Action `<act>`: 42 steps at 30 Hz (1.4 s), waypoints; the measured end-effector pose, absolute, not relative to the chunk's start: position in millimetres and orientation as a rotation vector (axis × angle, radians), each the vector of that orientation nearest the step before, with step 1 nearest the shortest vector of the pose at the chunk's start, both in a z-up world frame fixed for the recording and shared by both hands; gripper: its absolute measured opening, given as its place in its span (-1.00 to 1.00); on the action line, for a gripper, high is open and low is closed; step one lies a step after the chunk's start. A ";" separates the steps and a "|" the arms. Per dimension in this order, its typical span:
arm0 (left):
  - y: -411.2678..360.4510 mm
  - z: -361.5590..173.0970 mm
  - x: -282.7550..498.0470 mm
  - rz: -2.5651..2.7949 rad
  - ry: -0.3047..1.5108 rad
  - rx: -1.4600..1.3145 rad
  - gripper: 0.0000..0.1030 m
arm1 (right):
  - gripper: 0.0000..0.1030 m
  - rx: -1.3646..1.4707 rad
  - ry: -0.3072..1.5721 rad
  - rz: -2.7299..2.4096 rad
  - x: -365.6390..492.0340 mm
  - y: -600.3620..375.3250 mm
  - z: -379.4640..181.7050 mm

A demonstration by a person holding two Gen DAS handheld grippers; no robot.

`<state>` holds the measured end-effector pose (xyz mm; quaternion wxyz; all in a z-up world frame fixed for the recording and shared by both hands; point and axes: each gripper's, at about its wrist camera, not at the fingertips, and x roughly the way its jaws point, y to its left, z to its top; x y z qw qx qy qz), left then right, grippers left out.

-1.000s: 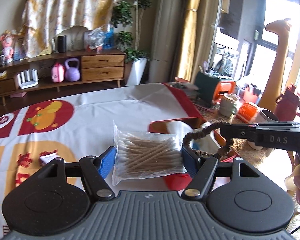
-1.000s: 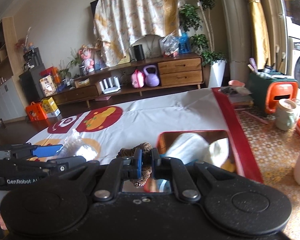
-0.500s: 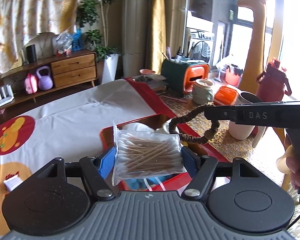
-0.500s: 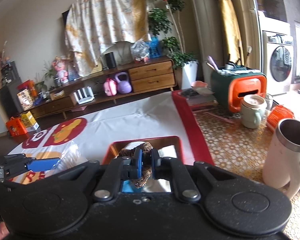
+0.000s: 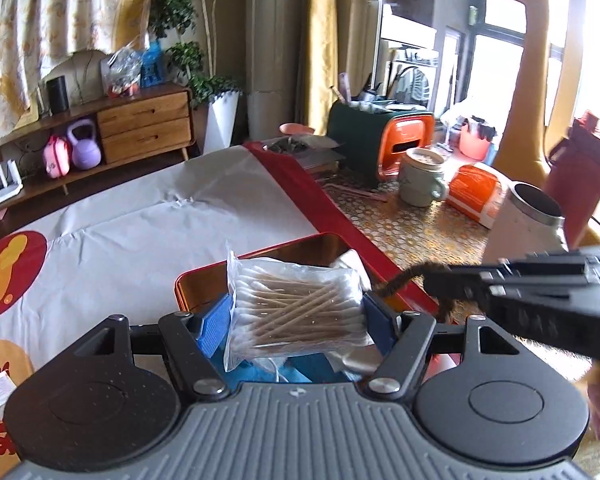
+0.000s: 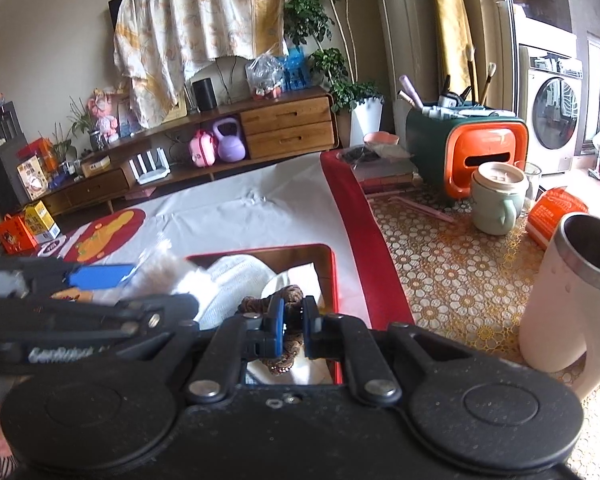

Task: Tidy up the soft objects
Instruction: 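Carry the bracelet and cotton swab bag over the red tin with both tools, then lower the bracelet and swab bag into the tin and open both tools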

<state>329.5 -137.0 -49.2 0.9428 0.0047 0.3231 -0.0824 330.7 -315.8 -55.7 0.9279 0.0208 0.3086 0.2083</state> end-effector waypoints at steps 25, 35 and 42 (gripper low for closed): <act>-128.2 -102.4 378.0 -0.158 0.788 -0.042 0.37 | -0.81 -0.030 0.770 0.502 346.1 -284.9 -107.7; -132.0 -104.3 378.6 -0.160 0.782 -0.012 0.39 | -0.65 -0.068 0.784 0.502 345.5 -279.6 -109.3; -133.6 -94.9 369.4 -0.158 0.764 0.002 0.41 | -0.45 -0.062 0.759 0.495 340.6 -285.1 -99.7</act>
